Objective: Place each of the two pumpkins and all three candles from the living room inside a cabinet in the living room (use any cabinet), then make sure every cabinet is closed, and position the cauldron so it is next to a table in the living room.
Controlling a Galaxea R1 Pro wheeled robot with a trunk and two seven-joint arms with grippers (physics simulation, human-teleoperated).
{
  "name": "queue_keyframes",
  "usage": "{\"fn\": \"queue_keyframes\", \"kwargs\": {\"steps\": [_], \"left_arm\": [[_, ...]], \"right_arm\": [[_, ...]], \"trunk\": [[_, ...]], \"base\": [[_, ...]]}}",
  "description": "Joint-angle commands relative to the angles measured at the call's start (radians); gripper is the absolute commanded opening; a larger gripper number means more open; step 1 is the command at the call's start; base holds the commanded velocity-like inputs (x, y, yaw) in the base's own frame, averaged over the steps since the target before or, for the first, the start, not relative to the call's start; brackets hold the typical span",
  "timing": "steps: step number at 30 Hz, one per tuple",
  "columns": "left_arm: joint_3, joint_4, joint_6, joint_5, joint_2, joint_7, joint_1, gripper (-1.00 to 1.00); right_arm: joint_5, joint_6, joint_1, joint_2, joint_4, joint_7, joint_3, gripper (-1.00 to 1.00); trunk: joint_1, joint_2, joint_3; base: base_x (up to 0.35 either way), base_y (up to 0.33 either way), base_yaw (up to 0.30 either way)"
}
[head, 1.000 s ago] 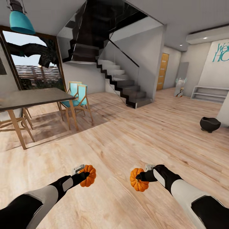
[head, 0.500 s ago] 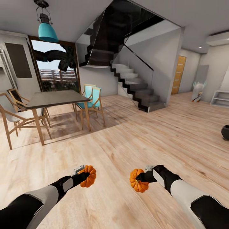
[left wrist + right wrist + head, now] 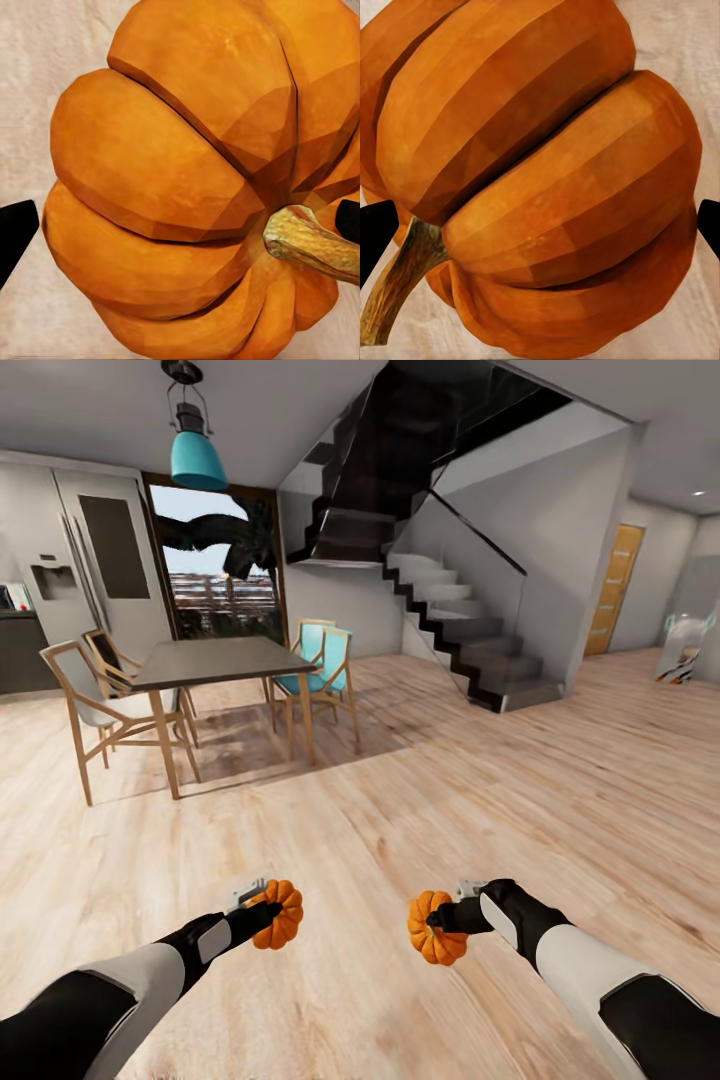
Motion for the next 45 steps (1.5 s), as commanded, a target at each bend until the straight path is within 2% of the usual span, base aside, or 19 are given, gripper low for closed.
{"fn": "queue_keyframes", "kwargs": {"steps": [1,39,42,43,45], "left_arm": [[-0.007,0.003,0.002,0.011,0.000,-0.005,-0.002,-1.00],[-0.007,0.003,0.001,0.011,-0.001,-0.004,-0.002,-1.00],[-0.007,0.003,0.001,0.011,-0.001,-0.004,-0.001,-1.00],[-0.007,0.003,0.001,0.011,-0.002,-0.003,-0.002,-1.00],[-0.007,0.003,0.002,0.011,-0.001,-0.003,-0.001,-1.00]], "right_arm": [[0.000,0.005,0.000,-0.001,-0.002,0.006,0.002,-1.00],[0.001,0.005,0.000,-0.001,-0.001,0.006,0.004,-1.00],[0.001,0.005,0.000,-0.001,-0.001,0.006,0.011,-1.00],[0.001,0.004,0.000,-0.001,-0.001,0.006,0.044,-1.00],[0.000,0.003,0.000,-0.001,-0.001,0.006,0.068,-1.00]], "trunk": [[0.000,-0.001,-0.002],[0.000,-0.001,0.009],[0.000,-0.001,0.010],[0.000,-0.001,0.010],[0.000,-0.001,0.010]], "base": [[0.000,0.000,0.242],[0.000,0.000,0.287],[0.000,0.000,0.290],[0.000,0.000,0.290],[0.000,0.000,0.290]]}}
